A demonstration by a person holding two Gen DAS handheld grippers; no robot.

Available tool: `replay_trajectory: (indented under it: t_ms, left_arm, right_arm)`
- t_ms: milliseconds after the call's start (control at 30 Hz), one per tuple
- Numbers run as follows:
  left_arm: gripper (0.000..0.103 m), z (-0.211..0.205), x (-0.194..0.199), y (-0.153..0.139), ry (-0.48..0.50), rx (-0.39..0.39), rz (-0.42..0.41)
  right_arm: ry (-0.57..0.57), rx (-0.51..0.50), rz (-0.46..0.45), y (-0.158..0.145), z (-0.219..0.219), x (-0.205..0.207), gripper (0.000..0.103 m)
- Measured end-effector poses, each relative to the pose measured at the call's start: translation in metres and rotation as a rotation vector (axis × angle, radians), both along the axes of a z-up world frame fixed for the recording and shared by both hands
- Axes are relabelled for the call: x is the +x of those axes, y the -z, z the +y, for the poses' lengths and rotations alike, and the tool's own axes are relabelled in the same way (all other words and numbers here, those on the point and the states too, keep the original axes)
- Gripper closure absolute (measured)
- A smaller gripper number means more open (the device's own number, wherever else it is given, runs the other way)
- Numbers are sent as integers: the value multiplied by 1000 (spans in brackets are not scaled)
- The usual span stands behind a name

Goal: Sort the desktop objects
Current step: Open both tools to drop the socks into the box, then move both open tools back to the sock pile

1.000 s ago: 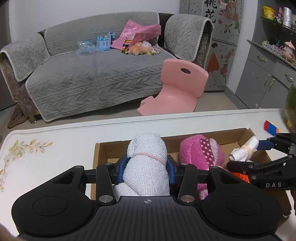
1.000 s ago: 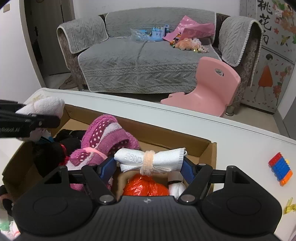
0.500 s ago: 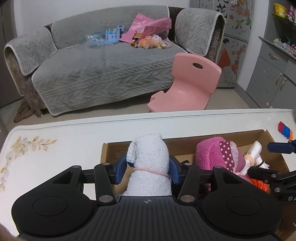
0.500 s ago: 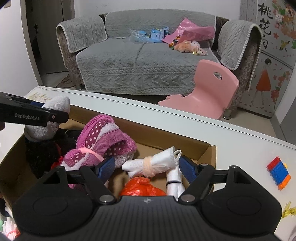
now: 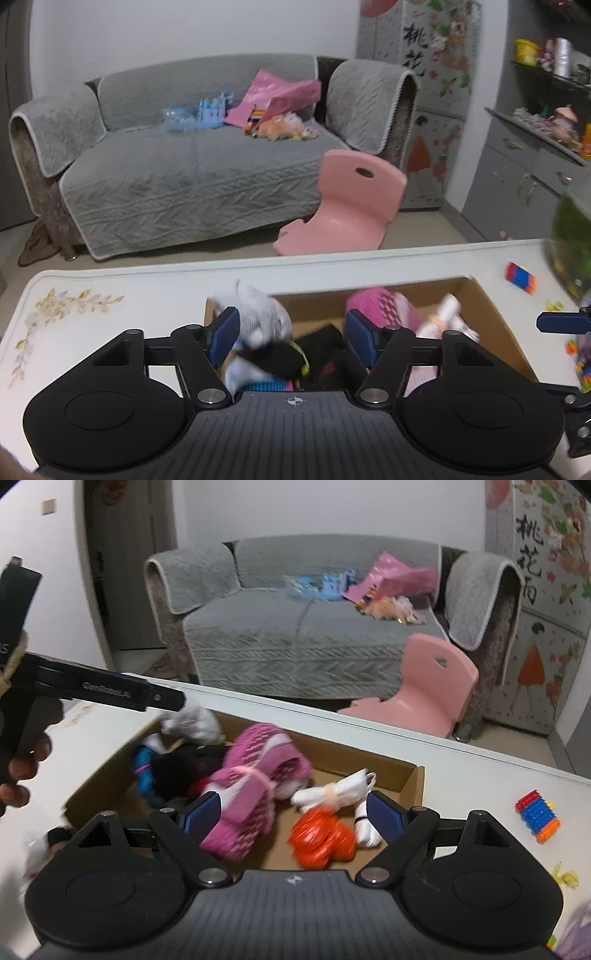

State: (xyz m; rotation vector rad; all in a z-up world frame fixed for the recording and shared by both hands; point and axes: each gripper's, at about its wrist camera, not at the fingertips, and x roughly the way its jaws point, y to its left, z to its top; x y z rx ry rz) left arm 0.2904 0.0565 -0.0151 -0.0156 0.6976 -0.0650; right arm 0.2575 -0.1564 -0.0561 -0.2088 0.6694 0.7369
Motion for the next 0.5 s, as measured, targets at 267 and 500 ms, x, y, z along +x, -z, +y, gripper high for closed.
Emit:
replay_trajectory:
  t_ms: [267,500]
  left_arm:
    - [24,26,-118,7,-5,-14,-47]
    - [21,42,-194,35,-42,6,-21]
  right_arm:
    - [-45,74,-4,4,-41,-101,11]
    - [-92,68,-71,22,-58,-187,9]
